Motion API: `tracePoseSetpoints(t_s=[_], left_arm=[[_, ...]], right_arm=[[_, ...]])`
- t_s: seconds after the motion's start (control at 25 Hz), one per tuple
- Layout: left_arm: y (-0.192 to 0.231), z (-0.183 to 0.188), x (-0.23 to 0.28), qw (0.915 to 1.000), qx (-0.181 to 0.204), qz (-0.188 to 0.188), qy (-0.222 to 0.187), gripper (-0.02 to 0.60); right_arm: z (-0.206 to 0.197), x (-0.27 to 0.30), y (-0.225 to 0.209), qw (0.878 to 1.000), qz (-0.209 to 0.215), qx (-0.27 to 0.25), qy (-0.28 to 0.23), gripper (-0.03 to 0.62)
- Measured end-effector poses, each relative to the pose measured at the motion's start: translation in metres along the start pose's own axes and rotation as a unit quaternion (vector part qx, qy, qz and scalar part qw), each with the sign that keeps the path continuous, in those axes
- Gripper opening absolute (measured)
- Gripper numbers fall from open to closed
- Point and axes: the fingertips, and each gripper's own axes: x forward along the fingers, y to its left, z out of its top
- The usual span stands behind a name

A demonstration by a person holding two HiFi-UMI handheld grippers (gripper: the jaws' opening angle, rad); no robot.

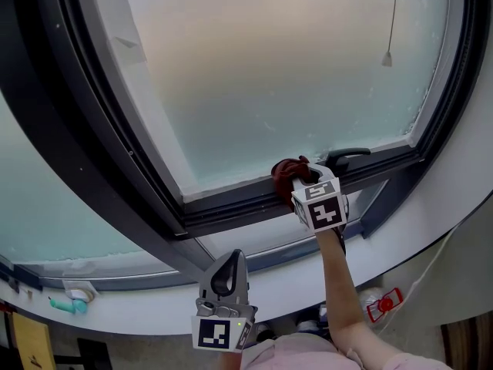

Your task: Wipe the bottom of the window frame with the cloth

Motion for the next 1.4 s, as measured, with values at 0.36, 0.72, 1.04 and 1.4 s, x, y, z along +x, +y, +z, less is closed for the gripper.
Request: tracePoseSetpoints(t_s=[0.36, 0.72, 1.04, 1.4], left_arm=[[0.01, 0.002, -0.016, 0.9999, 0.003, 0.017, 0.0, 0.002], [0.034, 0.004, -0.041, 0.9994, 0.006, 0.033, 0.004, 0.002], [0.06, 0.01, -0.066, 0.9981, 0.013, 0.06, 0.002, 0.002], [0.083, 0.016, -0.085, 0.9961, 0.016, 0.087, -0.001, 0.002]], right_arm=[[0.007, -0.009, 0.004, 0.996, -0.043, -0.064, -0.043, 0.06], [0.036, -0.058, 0.089, 0.987, -0.002, -0.05, -0.152, 0.06], [0.051, -0.04, 0.217, 0.975, 0.101, -0.119, -0.155, 0.06], [0.05, -0.009, 0.267, 0.964, 0.078, -0.223, -0.12, 0.06]])
